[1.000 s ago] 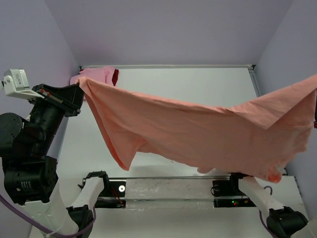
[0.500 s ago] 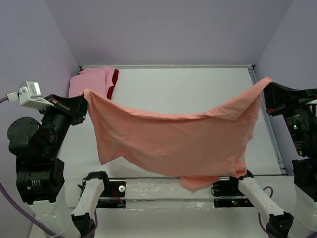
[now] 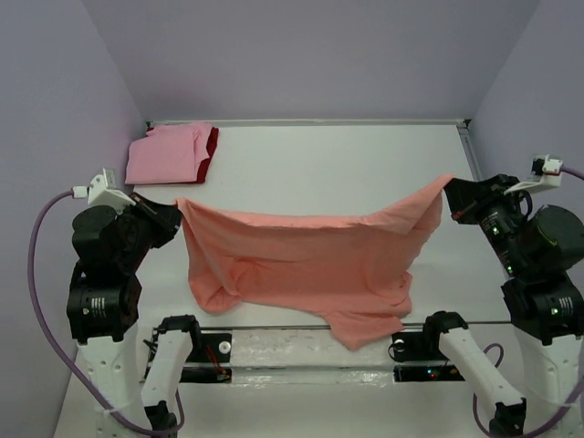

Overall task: Fold and stack the t-shirts
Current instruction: Flatten out the tshirt

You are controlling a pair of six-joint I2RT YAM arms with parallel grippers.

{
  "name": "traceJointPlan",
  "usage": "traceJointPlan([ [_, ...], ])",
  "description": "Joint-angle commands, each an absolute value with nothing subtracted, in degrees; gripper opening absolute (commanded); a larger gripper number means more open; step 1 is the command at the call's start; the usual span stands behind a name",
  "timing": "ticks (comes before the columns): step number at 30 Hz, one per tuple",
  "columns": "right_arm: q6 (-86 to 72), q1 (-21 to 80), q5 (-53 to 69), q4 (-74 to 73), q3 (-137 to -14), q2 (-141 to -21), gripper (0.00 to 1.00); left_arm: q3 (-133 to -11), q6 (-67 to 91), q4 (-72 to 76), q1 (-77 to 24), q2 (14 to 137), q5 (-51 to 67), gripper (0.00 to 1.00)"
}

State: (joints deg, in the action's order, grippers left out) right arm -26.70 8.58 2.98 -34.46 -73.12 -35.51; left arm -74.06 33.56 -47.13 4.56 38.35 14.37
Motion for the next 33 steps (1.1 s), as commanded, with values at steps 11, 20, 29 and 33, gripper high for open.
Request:
traceJointPlan([
  [11, -26.02, 8.09, 6.06, -20.05, -64.95, -52.63, 0.00, -62.58, 31.64, -33.05, 4.57, 43.33, 11.16, 0.00],
  [20, -25.49, 8.09, 6.77, -8.19, -64.16, -65.56, 0.00, -58.37, 30.59, -23.92, 3.17, 49.65, 6.77, 0.00],
  [29, -25.14, 9.66, 6.94, -0.80, -64.95, -74.61, 0.00, -58.53, 32.08, -13.10, 2.37, 62.82, 5.89, 0.00],
  [33, -24.09, 9.67, 6.86, 3.33, -64.86, -77.51, 0.00, -61.60, 32.17, -10.29, 0.71, 68.27, 5.19, 0.00],
])
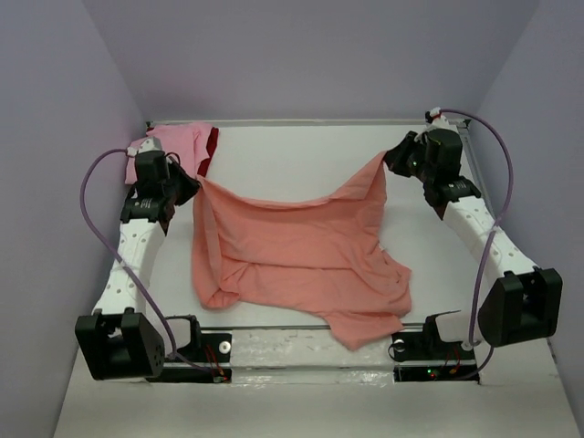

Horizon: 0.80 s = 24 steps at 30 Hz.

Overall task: Fold and stack the t-shirts
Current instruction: Flatten out the tshirt

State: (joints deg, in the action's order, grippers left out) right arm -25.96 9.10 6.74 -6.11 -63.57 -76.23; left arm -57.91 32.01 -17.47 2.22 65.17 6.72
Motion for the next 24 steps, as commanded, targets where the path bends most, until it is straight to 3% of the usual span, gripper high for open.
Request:
traceJointPlan([
  [1, -23.91, 9.67, 6.59, 3.95, -64.95, -78.22, 0.00, -62.31, 32.08, -9.85, 0.27, 69.25, 4.92, 0.00],
  [8, -22.32, 9.67, 5.80, 8.25, -68.29, -85.33, 0.00, -69.50, 31.03, -6.94, -4.83, 79.87, 2.82, 0.00],
  [24, -17.49, 9.67, 1.93, 13.01, -84.36, -104.84, 0.00, -86.57, 25.76, -8.09, -4.92, 97.46, 0.62, 0.00],
])
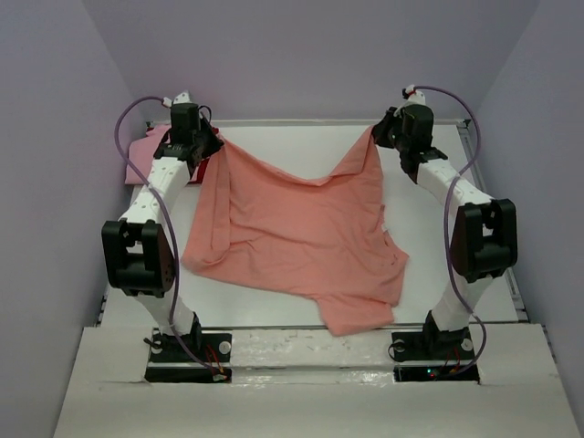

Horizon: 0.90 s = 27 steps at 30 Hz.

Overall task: Fold and stack the t-shirts
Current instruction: Flatten out the tshirt

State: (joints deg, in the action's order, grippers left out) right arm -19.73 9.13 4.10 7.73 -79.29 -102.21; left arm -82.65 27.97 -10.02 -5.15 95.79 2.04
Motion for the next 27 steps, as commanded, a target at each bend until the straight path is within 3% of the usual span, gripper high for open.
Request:
traceJointPlan([
  [1, -17.23, 9.67, 1.85, 13.36, -84.98, -106.94, 0.00, -86.83, 25.40, -8.09, -5.01, 97.99, 0.62, 0.00],
  [11, -16.96, 9.67, -3.25, 13.97, -91.67, -118.64, 0.00, -90.52, 23.29, -10.89, -4.13, 105.28, -1.49, 0.00],
  [27, -15.47, 9.67, -7.12, 18.01, -92.11, -122.08, 0.00, -99.57, 22.50, -13.27, -0.61, 112.06, -4.57, 0.00],
])
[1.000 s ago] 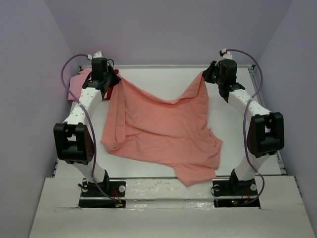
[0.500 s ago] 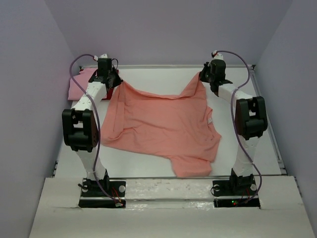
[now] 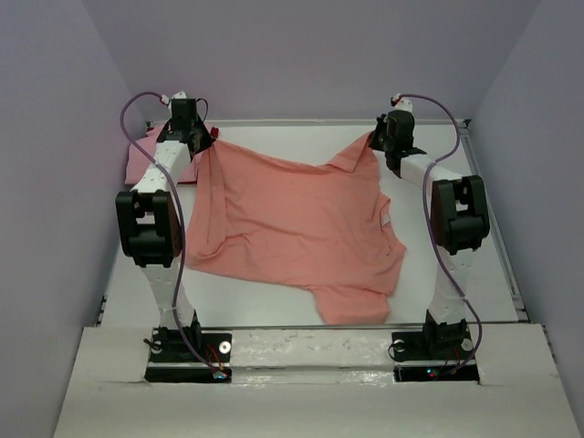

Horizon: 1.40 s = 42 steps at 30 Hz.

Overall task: Fold and stack the t-shirts
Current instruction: Flatten out the tshirt

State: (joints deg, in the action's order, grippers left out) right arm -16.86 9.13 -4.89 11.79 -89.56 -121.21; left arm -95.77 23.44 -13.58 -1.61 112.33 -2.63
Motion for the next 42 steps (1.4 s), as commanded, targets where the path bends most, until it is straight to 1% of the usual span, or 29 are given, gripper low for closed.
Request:
traceJointPlan([
  [1, -15.29, 9.67, -6.95, 18.19, -92.63, -122.25, 0.00, -99.75, 22.50, -13.18, 1.04, 112.50, -4.14, 0.00],
  [6, -15.73, 9.67, -6.51, 18.55, -94.48, -124.01, 0.00, -101.51, 22.06, -13.80, 1.93, 114.35, -3.25, 0.00],
  [8, -16.52, 9.67, -6.24, 18.37, -95.18, -124.45, 0.30, -101.69, 22.15, -14.24, 2.02, 114.87, -3.43, 0.00],
  [9, -17.31, 9.67, -6.41, 17.59, -96.14, -124.71, 0.77, -101.95, 22.41, -14.41, 2.02, 115.13, -3.51, 0.00],
  [10, -17.49, 9.67, -6.07, 17.06, -96.76, -124.80, 0.99, -102.13, 22.59, -14.94, 2.11, 115.31, -3.60, 0.00],
  [12, -16.88, 9.67, -4.57, 14.77, -98.09, -124.89, 1.00, -102.48, 22.68, -15.29, 2.20, 115.58, -3.60, 0.08],
  [14, -16.79, 9.67, -3.70, 12.93, -98.70, -123.84, 1.00, -102.57, 22.68, -15.29, 2.37, 115.49, -3.34, 0.20],
  [15, -16.61, 9.67, -3.34, 12.22, -98.61, -123.14, 1.00, -102.57, 22.59, -15.12, 2.46, 115.14, -2.82, 0.33],
  [16, -16.61, 9.67, -3.08, 11.43, -98.18, -121.57, 1.00, -102.57, 22.50, -14.68, 2.46, 114.96, -2.64, 0.41],
  [17, -16.61, 9.67, -2.64, 9.69, -97.74, -120.68, 1.00, -102.48, 22.50, -14.42, 2.46, 114.79, -2.46, 0.45],
  [18, -16.79, 9.67, -2.11, 7.84, -97.47, -119.80, 1.00, -102.57, 22.41, -14.15, 2.46, 114.52, -1.85, 0.45],
  [19, -17.05, 9.67, -1.59, 5.04, -98.69, -119.19, 1.00, -102.74, 22.41, -13.98, 2.46, 114.61, -1.58, 0.43],
  [20, -17.83, 9.67, -0.45, -2.56, -99.75, -118.66, 1.00, -103.09, 22.50, -14.15, 2.55, 114.61, -1.41, 0.42],
  [21, -20.19, 8.01, 2.34, -6.03, -100.63, -118.57, 1.00, -104.05, 22.59, -14.32, 2.64, 115.04, -1.06, 0.39],
  [23, -22.84, 6.69, 8.75, -11.92, -100.38, -117.78, 1.00, -104.94, 22.67, -14.85, 2.64, 115.49, -0.53, 0.36],
  [26, -27.15, 4.84, 13.70, -12.48, -95.29, -115.32, 0.95, -106.61, 22.76, -15.47, 2.72, 116.10, -0.26, 0.35],
  [27, -27.68, 4.83, 15.54, -12.39, -92.23, -114.53, 0.91, -107.05, 22.85, -15.64, 2.72, 116.19, -0.26, 0.35],
  [28, -28.38, 4.22, 16.60, -12.48, -91.24, -113.56, 0.85, -107.75, 22.68, -15.82, 2.72, 116.28, 0.78, 0.35],
  [31, -29.44, 2.65, 20.21, -13.00, -89.12, -112.68, 0.85, -108.89, 22.06, -16.69, 2.72, 116.54, 1.41, 0.36],
  [32, -29.62, 1.77, 21.17, -15.18, -89.30, -112.76, 0.84, -109.16, 21.97, -17.22, 2.81, 116.72, 1.32, 0.37],
  [35, -30.50, 0.70, 25.46, -17.75, -89.74, -113.73, 0.79, -110.48, 22.15, -18.89, 3.16, 117.77, 1.32, 0.36],
  [36, -30.76, 0.09, 26.27, -18.01, -89.48, -113.99, 0.75, -110.48, 22.06, -19.07, 3.25, 117.95, 1.58, 0.35],
  [37, -31.02, 0.09, 26.98, -18.10, -88.52, -114.08, 0.75, -110.30, 22.06, -19.07, 3.34, 117.95, 1.58, 0.35],
  [42, -31.64, 0.09, 28.65, -17.93, -85.26, -115.48, 0.75, -110.30, 21.80, -19.16, 3.25, 117.33, 2.20, 0.34],
])
